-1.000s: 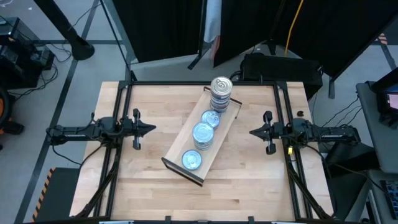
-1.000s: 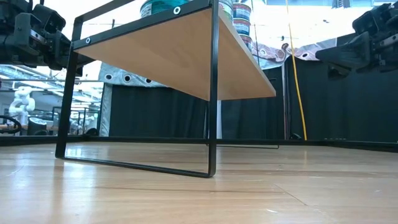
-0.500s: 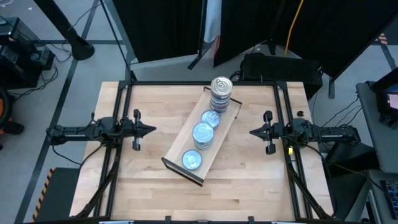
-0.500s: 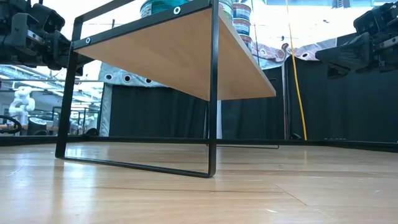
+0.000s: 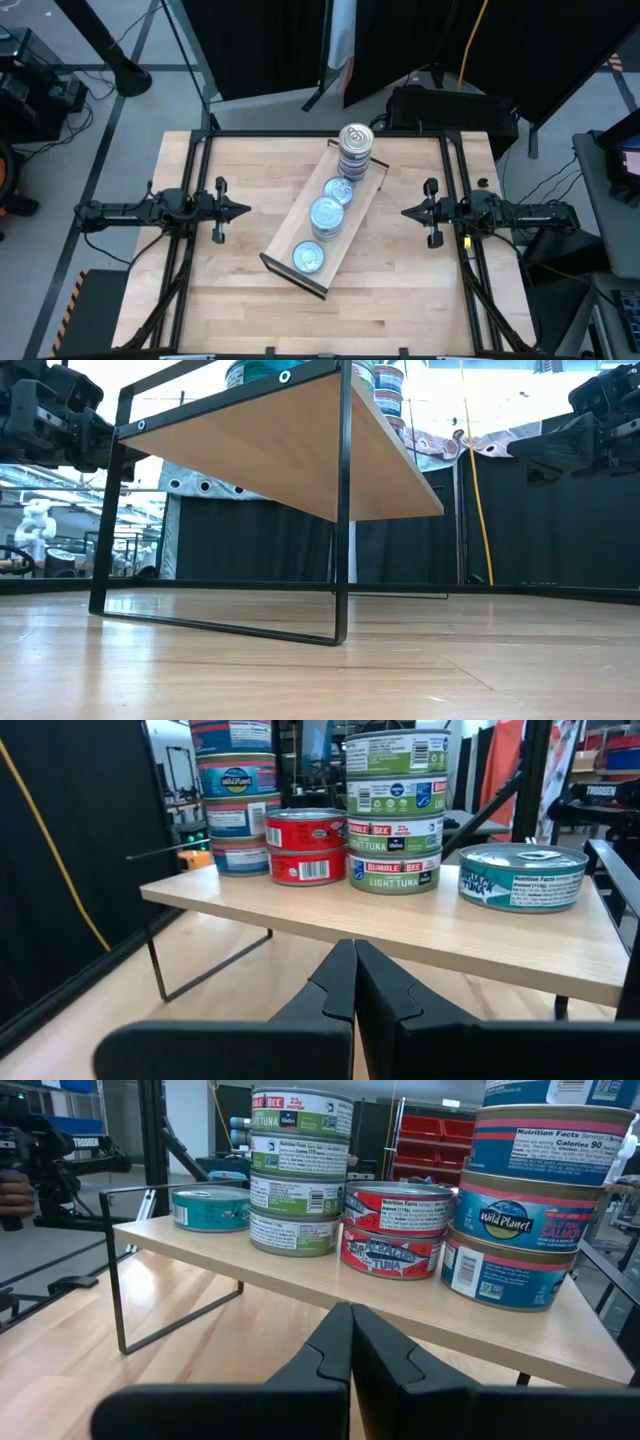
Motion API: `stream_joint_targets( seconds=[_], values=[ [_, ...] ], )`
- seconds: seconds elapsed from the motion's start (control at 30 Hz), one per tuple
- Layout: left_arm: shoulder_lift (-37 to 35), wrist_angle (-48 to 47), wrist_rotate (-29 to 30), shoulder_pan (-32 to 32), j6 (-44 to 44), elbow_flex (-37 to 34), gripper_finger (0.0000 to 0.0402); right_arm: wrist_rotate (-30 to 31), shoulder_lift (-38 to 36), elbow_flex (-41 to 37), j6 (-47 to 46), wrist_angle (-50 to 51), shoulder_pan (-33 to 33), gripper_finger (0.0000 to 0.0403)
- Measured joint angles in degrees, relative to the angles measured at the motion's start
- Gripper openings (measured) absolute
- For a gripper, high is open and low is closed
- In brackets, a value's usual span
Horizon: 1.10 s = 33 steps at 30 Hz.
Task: Stack canned seafood by type on shelf
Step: Return to Home Position
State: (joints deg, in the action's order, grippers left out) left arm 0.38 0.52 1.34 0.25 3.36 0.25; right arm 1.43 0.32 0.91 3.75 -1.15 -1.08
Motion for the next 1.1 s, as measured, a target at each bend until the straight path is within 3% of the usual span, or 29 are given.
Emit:
stream_joint_targets(
  seconds=[0.37, 0.77, 1.1],
  values=[
    [0.00, -0.02, -1.29, -1.13, -2.51, 0.00, 0.0000, 0.00, 0.00, -0.02, 0.00, 0.00, -0.01, 0.0000],
    [0.00, 0.20, 1.14, -1.40, -1.20, 0.00, 0.0000, 0.02, 0.00, -0.07, 0.00, -0.22, -0.01, 0.0000],
    [0.00, 0.04, -0.26, -1.42, -1.53, -0.02, 0.0020, 0.02, 0.00, -0.07, 0.00, -0.26, 0.00, 0.0000]
  ],
)
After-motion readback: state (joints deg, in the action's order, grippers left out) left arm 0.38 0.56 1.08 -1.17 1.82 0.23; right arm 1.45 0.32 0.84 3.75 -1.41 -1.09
